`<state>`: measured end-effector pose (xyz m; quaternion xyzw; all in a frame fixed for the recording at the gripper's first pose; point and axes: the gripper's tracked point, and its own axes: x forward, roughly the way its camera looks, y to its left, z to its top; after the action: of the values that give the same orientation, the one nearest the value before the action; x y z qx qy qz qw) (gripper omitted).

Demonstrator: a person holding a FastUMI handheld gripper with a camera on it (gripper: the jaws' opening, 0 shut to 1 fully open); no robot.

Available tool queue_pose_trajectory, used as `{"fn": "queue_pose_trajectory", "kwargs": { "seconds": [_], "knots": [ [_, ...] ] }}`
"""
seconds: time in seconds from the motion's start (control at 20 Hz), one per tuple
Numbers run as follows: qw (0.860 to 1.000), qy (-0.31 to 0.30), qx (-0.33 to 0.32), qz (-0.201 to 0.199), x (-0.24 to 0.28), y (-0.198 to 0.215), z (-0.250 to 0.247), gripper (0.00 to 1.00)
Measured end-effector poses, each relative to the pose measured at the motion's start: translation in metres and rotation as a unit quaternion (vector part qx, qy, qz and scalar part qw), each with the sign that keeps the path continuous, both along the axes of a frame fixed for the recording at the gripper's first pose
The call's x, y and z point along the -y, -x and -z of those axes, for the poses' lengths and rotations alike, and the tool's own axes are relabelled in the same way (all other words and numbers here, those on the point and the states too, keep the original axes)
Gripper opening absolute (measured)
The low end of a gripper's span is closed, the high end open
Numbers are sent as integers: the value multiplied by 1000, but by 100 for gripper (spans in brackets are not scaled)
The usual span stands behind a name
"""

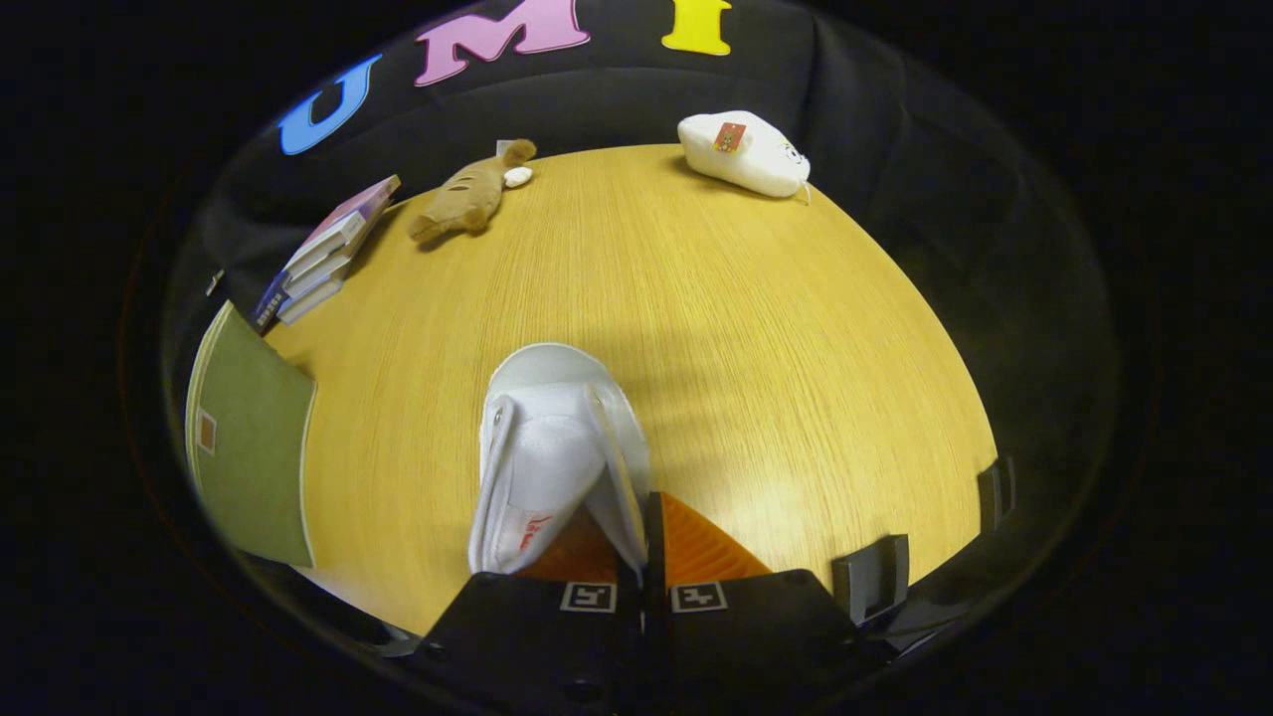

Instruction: Open the storage box then place both shoes into the box .Put the left shoe in first, then the right shoe, with the right side of both shoes facing outward in a uniform manner.

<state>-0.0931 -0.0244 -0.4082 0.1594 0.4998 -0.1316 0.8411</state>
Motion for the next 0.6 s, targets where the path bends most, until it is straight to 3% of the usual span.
{"fn": "queue_pose_trajectory", "kwargs": {
  "seconds": [0.35,0.6],
  "knots": [
    [998,-34,48,24,-40,-26,-99,5],
    [995,-50,85,16,-91,-57,-170,5]
  ]
}}
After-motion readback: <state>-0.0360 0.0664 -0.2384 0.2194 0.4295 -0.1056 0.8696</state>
